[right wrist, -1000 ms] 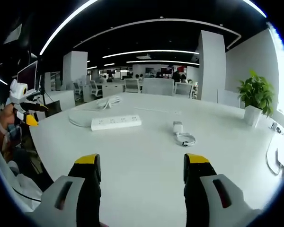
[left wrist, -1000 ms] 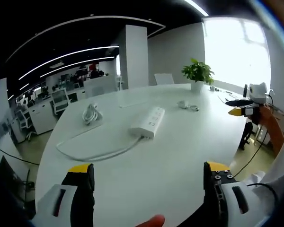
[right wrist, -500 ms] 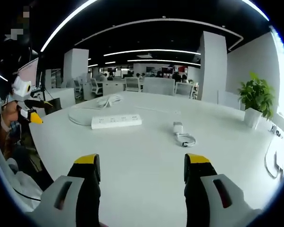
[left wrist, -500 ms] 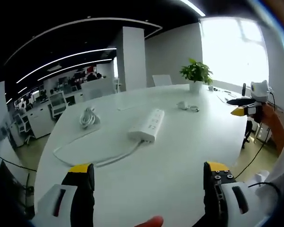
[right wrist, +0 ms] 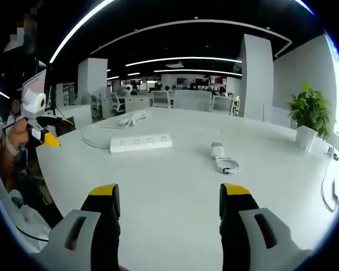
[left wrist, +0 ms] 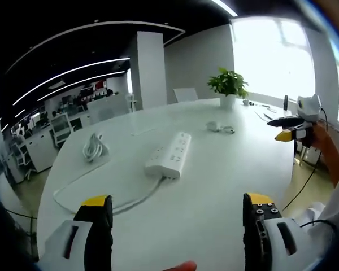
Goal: Straighten the power strip on the desk, plug the charger into it
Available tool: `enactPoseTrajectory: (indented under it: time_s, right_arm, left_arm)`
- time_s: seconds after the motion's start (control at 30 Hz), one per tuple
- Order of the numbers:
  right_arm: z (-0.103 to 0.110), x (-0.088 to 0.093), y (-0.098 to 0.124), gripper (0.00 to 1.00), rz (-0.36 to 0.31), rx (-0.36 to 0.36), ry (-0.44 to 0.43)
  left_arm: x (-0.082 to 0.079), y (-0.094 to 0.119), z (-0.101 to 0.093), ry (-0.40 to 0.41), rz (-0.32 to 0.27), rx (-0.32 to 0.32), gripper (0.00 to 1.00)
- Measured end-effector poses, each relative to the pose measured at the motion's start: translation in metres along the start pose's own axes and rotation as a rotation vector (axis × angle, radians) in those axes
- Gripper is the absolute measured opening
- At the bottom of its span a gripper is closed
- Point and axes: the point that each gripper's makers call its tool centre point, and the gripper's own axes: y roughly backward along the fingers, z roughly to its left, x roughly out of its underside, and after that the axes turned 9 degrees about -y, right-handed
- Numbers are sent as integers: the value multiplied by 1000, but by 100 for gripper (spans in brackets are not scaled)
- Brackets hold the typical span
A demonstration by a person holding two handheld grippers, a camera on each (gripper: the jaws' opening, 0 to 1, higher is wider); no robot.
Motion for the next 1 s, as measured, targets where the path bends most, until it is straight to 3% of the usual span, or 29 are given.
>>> enactPoseTrajectory:
  time_s: [0.13, 0.23, 0.43, 0.67, 0.8, 1.0]
  right_arm:
    - [1, 2, -2, 71, 6, -4, -2]
    - [1, 3, -4, 71, 14, -14, -4]
    - [2, 2, -8, 71, 12, -21, -4]
    - [-1, 5, -10, 71, 19, -15, -12]
    - [-3, 7, -11, 71, 22, -15, -17]
    - [-6, 9, -13, 71, 24, -18, -26]
  left_arm:
    - [-8, -10, 2, -21, -2, 21, 96]
    - [-17, -23, 0, -47, 6, 76, 96]
    - [-34, -48, 11, -111, 28, 87, 95]
    - [-50, -83, 15, -117, 36, 128, 95]
    - [-52, -99, 15, -109, 47, 142, 95]
    - [-52, -114, 23, -58, 39, 106, 94]
